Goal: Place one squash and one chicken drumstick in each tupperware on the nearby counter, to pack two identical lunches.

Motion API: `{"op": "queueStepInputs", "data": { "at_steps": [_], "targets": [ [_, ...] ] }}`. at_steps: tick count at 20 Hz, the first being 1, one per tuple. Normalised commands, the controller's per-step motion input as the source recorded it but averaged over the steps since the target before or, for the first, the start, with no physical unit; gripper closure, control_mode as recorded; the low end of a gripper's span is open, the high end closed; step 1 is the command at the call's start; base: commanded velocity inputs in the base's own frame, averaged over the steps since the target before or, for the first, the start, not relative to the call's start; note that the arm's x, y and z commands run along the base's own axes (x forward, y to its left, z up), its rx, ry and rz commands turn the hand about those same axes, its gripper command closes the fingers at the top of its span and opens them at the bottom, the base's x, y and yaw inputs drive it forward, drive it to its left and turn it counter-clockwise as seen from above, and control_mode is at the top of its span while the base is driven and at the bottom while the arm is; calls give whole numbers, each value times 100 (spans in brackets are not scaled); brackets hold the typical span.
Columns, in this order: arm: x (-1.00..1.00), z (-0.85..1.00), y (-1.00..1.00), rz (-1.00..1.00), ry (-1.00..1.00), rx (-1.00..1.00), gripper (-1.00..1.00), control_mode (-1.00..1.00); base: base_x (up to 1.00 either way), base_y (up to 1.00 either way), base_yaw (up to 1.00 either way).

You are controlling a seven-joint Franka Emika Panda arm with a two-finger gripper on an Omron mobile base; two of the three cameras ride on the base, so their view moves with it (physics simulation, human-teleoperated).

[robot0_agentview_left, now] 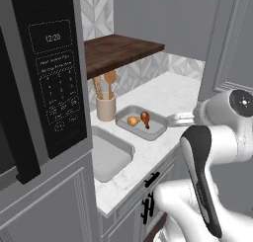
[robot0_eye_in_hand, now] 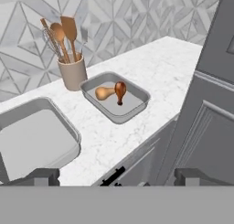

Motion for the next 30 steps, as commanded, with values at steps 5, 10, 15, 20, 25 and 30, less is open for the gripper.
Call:
{"op": "queueStepInputs", "data": {
  "at_steps": [5, 10, 15, 20, 25, 30],
  "targets": [
    [-60, 53, 3, 0, -7, 0, -100, -100, 0, 0, 0],
    [-37, 17, 0, 0, -3, 0, -100, 100, -58, 10, 0],
    [0, 0, 0, 0, 0, 0, -100, 100, -100, 58, 0],
    [0, 0, 0, 0, 0, 0, -100, 100, -100, 49, -1],
    [0, 0, 0, 0, 0, 0, -100, 100, -80, 2, -45],
    [0, 0, 0, 0, 0, 0, -100, 100, -62, -44, -63]
  ]
}}
